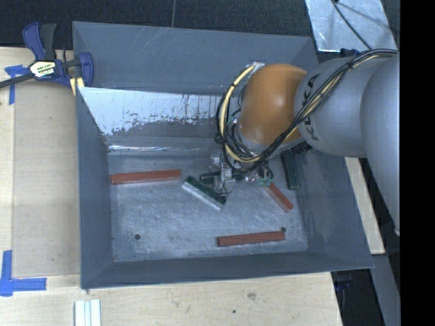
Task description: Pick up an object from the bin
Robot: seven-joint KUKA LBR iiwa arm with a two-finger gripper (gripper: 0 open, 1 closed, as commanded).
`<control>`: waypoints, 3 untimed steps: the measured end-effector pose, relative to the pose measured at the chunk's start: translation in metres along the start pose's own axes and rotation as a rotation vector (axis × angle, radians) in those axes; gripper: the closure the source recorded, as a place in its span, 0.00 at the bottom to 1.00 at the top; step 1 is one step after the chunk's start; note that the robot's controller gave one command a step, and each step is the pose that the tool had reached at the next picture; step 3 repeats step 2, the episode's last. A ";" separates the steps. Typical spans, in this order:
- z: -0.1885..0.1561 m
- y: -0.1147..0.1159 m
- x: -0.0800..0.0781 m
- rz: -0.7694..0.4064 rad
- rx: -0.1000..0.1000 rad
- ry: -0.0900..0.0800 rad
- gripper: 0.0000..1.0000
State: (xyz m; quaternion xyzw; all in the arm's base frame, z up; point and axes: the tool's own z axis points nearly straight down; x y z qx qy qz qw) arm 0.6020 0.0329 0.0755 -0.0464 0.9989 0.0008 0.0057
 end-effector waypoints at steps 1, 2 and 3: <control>-0.046 0.000 -0.003 0.002 0.001 0.002 1.00; -0.067 -0.001 -0.005 0.005 0.001 0.004 1.00; -0.067 -0.001 -0.005 0.005 0.001 0.004 1.00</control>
Offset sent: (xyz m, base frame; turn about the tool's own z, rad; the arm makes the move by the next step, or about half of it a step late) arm 0.0000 -0.0001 0.0421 0.0000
